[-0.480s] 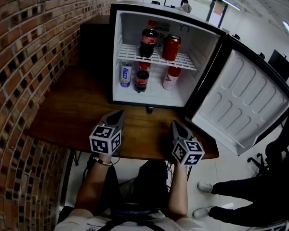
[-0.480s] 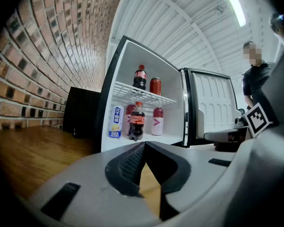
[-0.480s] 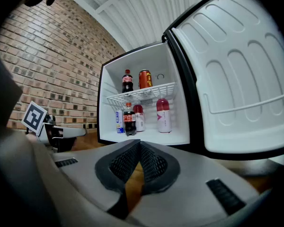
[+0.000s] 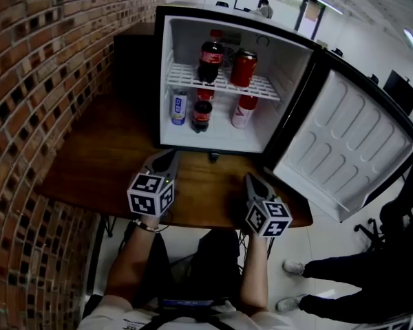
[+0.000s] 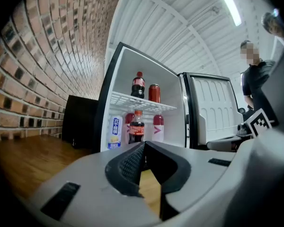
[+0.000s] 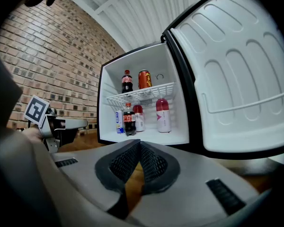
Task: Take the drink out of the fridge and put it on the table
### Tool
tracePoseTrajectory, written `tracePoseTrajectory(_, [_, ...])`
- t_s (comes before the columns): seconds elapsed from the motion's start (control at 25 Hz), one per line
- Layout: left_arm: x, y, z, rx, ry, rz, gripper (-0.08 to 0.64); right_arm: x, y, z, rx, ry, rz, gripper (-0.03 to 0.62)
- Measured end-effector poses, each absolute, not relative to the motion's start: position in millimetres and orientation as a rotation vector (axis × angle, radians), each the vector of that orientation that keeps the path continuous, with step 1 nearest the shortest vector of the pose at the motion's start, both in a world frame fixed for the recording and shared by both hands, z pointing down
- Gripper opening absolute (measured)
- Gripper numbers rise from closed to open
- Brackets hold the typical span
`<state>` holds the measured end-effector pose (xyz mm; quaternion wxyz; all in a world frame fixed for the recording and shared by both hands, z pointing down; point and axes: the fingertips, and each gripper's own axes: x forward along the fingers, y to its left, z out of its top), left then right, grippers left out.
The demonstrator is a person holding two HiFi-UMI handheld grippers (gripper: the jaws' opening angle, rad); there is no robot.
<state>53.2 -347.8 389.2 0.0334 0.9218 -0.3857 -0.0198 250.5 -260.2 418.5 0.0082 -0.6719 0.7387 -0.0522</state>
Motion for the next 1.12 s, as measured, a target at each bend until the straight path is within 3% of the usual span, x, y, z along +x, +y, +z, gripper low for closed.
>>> tracePoseTrajectory(0.08, [58, -352, 370, 2.862, -1.194, -0.086, 0.008, 251, -260, 418, -2.097, 2.307, -0.164, 0.003])
tracePoseTrajectory(0.16, [65, -358, 349, 2.893, -1.185, -0.098, 0.129, 251, -259, 417, -2.096, 2.306, -0.164, 0.003])
tracePoseTrajectory(0.44, [102, -391, 245, 3.0, -1.189, -0.185, 0.322, 255, -258, 413, -2.096, 2.303, -0.155, 0.003])
tracePoseTrajectory(0.76, [141, -445, 173, 3.009, -1.267, -0.153, 0.385, 262, -260, 408, -2.086, 2.307, -0.139, 0.003])
tracePoseTrajectory(1.12, [161, -493, 155, 2.931, -1.315, -0.104, 0.399, 276, -257, 403, -2.094, 2.289, -0.126, 0.003])
